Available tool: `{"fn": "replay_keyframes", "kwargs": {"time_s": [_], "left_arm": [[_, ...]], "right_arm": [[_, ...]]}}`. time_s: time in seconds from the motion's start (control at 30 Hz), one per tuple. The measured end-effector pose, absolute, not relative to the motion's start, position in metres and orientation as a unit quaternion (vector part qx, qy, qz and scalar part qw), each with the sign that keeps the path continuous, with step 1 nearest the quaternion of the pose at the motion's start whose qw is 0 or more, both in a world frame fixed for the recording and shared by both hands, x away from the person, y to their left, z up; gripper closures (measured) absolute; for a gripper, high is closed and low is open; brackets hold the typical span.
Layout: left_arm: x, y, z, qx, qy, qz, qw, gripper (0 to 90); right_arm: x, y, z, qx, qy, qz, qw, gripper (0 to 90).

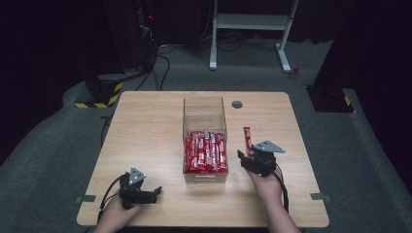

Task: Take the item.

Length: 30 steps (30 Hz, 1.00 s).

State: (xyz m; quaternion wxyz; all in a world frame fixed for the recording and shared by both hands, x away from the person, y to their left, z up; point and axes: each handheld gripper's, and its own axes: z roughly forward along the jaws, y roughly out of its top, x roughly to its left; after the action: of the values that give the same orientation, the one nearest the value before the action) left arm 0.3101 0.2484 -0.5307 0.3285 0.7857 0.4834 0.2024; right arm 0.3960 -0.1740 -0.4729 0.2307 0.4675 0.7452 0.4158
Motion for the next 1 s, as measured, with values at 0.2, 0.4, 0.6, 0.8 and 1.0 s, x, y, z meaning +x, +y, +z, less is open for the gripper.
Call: {"fn": "replay_keyframes", "kwargs": {"time_s": [0.2,0.4,0.6,0.8,1.0], "left_arm": [[0.310,0.248,-0.531,0.785,0.484,0.201,0.330,0.6],[0.310,0.248,-0.531,0.785,0.484,0.201,0.330,0.6],[0.310,0.248,-0.531,0.785,0.484,0.201,0.330,0.6],[0.309,0.248,-0.531,0.786,0.484,0.200,0.330,0.6],[0.309,0.248,-0.531,0.786,0.483,0.201,0.330,0.6]], "right_arm": [[0.378,-0.172,-0.473,0.460,0.746,0.421,0.233,34.4],[0.361,-0.172,-0.487,0.467,0.755,0.400,0.226,28.5],[0.348,-0.172,-0.512,0.483,0.770,0.361,0.207,25.9],[0.341,-0.169,-0.525,0.478,0.790,0.326,0.203,17.7],[0.343,-0.163,-0.525,0.488,0.786,0.321,0.205,13.3]]}}
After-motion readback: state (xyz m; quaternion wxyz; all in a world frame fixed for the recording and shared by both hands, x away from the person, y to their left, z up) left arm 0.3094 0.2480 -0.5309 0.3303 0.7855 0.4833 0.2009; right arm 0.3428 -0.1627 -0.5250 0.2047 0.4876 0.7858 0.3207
